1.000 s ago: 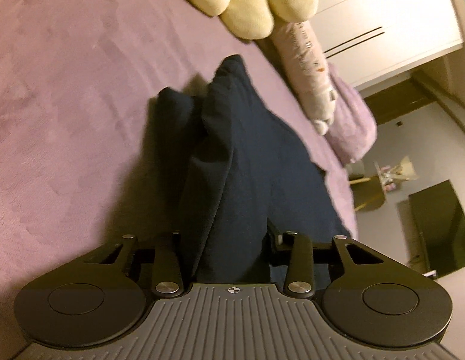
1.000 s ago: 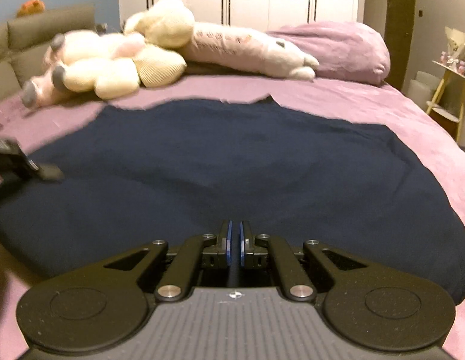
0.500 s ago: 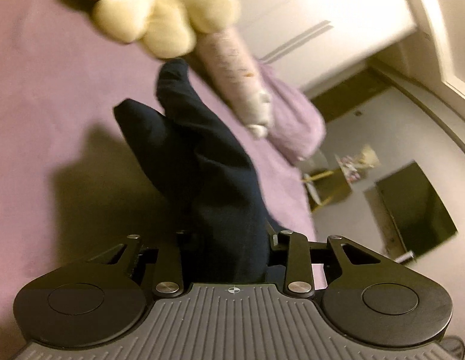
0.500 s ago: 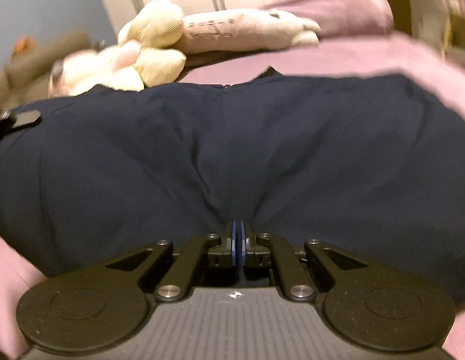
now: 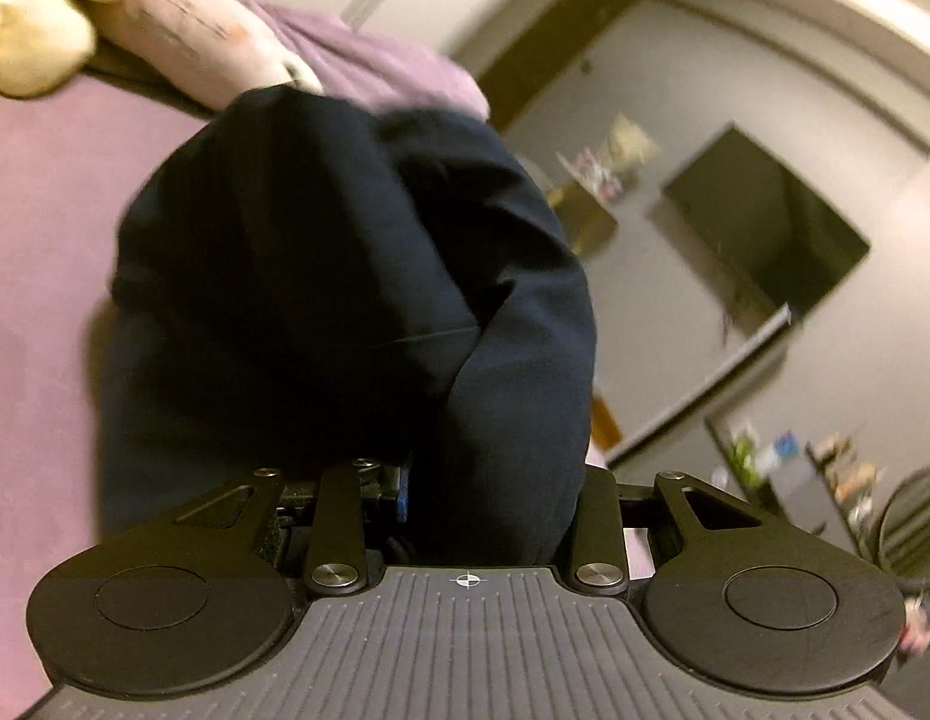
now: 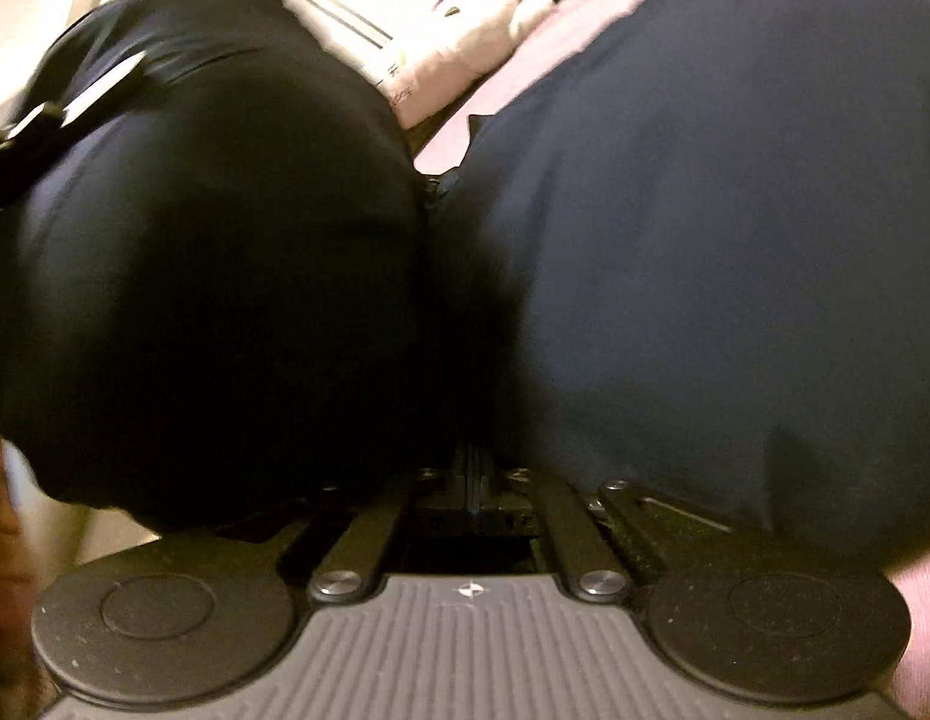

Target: Fold large clothes

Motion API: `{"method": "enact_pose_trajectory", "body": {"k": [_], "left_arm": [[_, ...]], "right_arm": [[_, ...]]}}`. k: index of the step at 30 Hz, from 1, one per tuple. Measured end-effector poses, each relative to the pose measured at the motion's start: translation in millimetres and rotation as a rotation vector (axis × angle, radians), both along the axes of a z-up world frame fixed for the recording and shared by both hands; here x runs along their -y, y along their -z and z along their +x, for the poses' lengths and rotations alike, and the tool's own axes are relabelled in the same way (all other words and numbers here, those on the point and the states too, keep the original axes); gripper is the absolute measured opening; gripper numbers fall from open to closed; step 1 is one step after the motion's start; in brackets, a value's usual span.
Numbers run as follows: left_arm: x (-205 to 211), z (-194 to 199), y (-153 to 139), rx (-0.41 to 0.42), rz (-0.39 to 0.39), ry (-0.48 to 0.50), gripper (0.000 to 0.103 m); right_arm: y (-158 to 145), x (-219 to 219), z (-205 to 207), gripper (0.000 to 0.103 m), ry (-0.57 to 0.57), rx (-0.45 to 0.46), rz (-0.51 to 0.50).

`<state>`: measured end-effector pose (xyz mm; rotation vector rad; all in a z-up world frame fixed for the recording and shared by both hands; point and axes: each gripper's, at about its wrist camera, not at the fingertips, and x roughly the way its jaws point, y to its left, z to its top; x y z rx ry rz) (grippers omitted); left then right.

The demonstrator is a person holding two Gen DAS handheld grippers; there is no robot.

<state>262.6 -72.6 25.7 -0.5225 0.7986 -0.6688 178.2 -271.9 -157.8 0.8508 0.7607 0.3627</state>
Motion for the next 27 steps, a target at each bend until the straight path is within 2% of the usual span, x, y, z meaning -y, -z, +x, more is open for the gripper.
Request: {"method": "enact_pose_trajectory", "body": {"k": [3,5,8,10,11,13,14,15,16,19,21,24,27], "left_arm": [[33.5,8.8,17.9,-0.020,0.055,0.038,0.037],[50.3,9.5,32.0,-0.028,0.098,0.048,0.039],[67.9,0.8,47.3,0.001,0.148,0.061,0.044],[78.1,-6.8,47.7,0.046,0.179,0.065,0.052],[82.2,-10.5,46.3,0.062,0.194,0.068,0.057],[85.6,-15.7,42.0,0.087,0.201,0.090,0.069],[87.7,-19.0,40.2,0.098,0.189,0.107,0.082],[94.1,-23.7,39.1,0.114,0.165,0.135,0.093],[93.0,-27.4,37.9,0.130,0.146,0.158,0.096],[92.2,-36.1,37.8,0.167,0.157,0.182,0.097],[84.8,-37.3,37.5,0.165,0.143,0.183,0.097],[76.5,-39.2,32.7,0.148,0.133,0.193,0.097],[51.2,-47.2,25.6,0.116,0.095,0.222,0.097]], "right_arm": [[6.3,24.2,-12.0,0.000,0.023,-0.011,0.096],[6.7,45.4,-26.9,0.000,0.049,-0.008,0.108],[3.4,83.0,-50.4,0.000,0.124,0.000,0.115],[-9.7,106.9,-64.8,0.000,0.193,0.027,0.077],[-21.3,117.6,-69.0,0.006,0.234,0.058,0.034],[-42.1,131.3,-68.1,0.007,0.283,0.102,-0.027],[-51.2,136.9,-64.4,0.008,0.286,0.135,-0.019],[-60.1,140.8,-60.4,0.008,0.284,0.165,-0.004],[-69.0,142.5,-57.0,0.008,0.281,0.196,-0.005],[-94.1,133.3,-39.7,0.008,0.226,0.275,-0.003],[-105.7,123.6,-27.7,0.008,0.139,0.296,-0.021],[-105.2,110.5,-7.1,0.011,0.038,0.256,-0.073],[-81.4,104.0,3.9,0.010,0.005,0.139,-0.151]]}}
